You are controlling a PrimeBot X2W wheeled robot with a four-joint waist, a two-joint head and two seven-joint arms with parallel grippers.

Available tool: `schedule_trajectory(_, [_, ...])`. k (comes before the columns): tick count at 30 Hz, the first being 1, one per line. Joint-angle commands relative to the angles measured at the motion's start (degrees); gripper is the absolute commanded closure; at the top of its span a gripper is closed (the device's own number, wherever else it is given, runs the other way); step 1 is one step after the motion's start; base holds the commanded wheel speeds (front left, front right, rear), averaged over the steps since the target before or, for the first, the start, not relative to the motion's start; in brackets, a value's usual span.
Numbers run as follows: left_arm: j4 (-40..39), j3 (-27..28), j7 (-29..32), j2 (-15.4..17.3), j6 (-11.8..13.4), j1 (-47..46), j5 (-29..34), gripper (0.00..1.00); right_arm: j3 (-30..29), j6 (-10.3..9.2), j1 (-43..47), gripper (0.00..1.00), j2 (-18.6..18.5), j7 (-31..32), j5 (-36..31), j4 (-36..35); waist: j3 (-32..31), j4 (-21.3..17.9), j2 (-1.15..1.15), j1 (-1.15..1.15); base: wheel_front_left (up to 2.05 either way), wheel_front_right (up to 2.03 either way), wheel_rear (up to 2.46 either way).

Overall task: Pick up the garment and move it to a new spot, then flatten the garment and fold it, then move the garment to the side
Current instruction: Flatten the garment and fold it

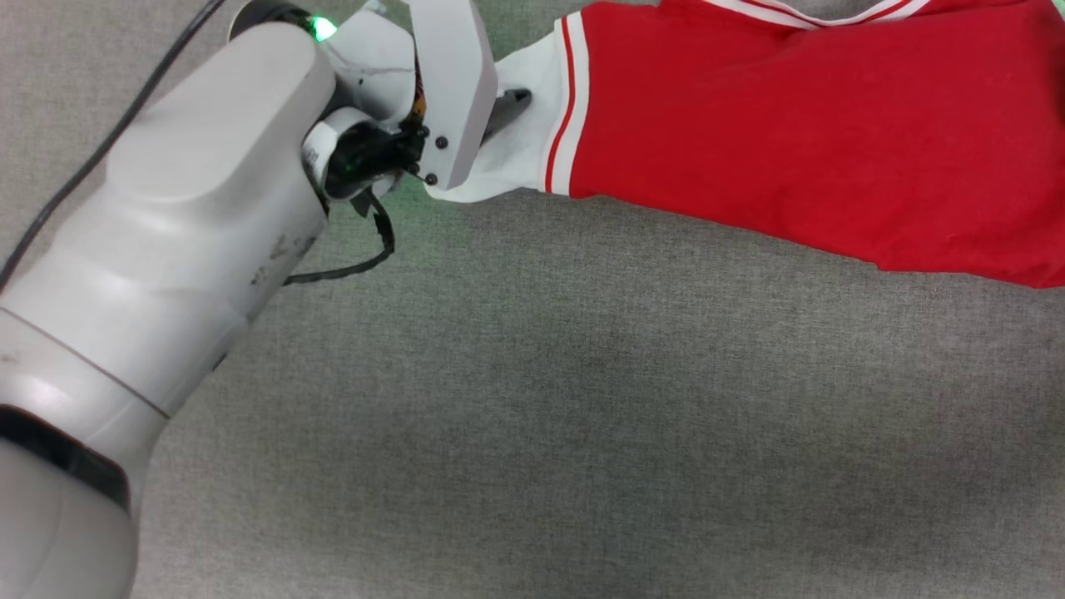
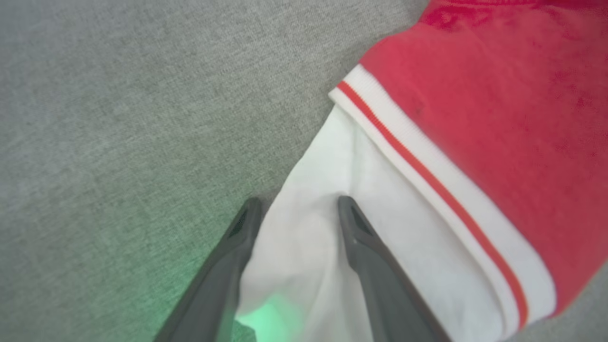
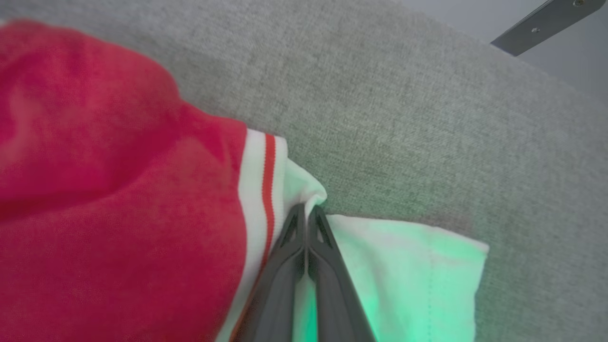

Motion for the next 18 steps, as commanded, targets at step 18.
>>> schedule_trajectory(18, [2.24, 0.95, -22.74, 1.11, 0.02, 0.93, -10.0, 1.0, 3.65, -0.08, -1.21, 1.0, -0.68, -8.78, 4.92, 2.52, -5.16, -2.69, 0.0, 0.0, 0.0, 0.0, 0.0])
